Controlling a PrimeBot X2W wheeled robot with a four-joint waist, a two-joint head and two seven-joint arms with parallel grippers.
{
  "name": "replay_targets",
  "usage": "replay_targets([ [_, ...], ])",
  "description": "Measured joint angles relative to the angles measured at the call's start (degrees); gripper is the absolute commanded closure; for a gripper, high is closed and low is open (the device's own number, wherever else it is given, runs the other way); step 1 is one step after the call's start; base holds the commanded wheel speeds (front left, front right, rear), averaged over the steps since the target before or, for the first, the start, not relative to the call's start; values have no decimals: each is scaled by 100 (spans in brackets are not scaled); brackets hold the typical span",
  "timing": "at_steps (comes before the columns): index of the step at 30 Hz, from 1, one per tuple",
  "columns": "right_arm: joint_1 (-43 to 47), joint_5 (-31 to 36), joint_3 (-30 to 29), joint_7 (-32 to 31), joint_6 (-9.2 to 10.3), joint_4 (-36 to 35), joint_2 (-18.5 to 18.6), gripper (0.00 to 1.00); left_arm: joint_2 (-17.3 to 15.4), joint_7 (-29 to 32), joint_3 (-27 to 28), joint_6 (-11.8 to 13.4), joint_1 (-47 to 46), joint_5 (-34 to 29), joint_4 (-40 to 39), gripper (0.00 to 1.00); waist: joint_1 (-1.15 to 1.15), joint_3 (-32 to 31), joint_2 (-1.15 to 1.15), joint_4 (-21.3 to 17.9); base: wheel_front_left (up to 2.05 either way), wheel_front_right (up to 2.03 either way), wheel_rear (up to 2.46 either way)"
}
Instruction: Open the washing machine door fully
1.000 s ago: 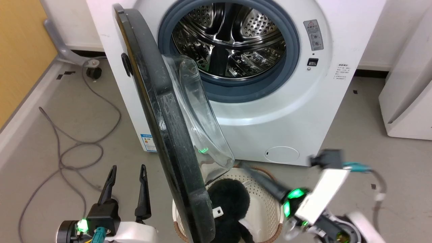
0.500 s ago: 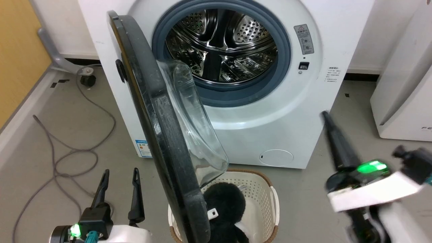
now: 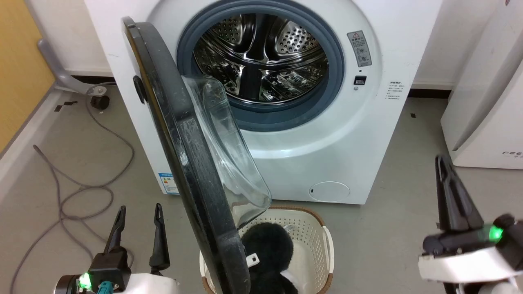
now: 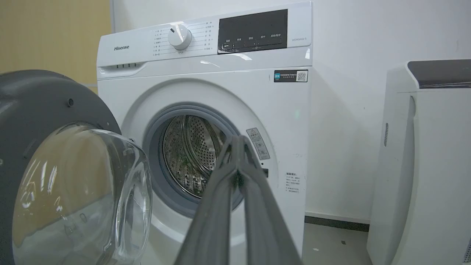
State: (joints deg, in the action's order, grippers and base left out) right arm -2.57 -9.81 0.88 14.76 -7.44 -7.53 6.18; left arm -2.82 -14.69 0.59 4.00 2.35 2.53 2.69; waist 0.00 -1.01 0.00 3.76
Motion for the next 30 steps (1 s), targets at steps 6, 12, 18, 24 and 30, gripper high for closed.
replay_targets([
  [6,460,372,-225,0,0,243,-204,100,1,0,2,-11,5,-1,-7,0,0,4,0,-41,0,0,0],
  [12,703,480,-321,0,0,500,-293,55,0,0,-1,-11,6,0,3,0,0,26,0,-46,0,0,0],
  [18,765,366,-401,0,0,653,-302,0,1,0,5,-9,5,0,18,0,0,33,0,-35,0,0,0],
  [24,784,275,-403,0,0,709,-303,0,1,0,58,-7,5,3,31,100,0,35,0,-27,0,0,0],
  [30,786,266,-414,0,0,734,-303,0,1,0,203,10,-20,4,-44,100,0,18,0,15,0,0,0],
])
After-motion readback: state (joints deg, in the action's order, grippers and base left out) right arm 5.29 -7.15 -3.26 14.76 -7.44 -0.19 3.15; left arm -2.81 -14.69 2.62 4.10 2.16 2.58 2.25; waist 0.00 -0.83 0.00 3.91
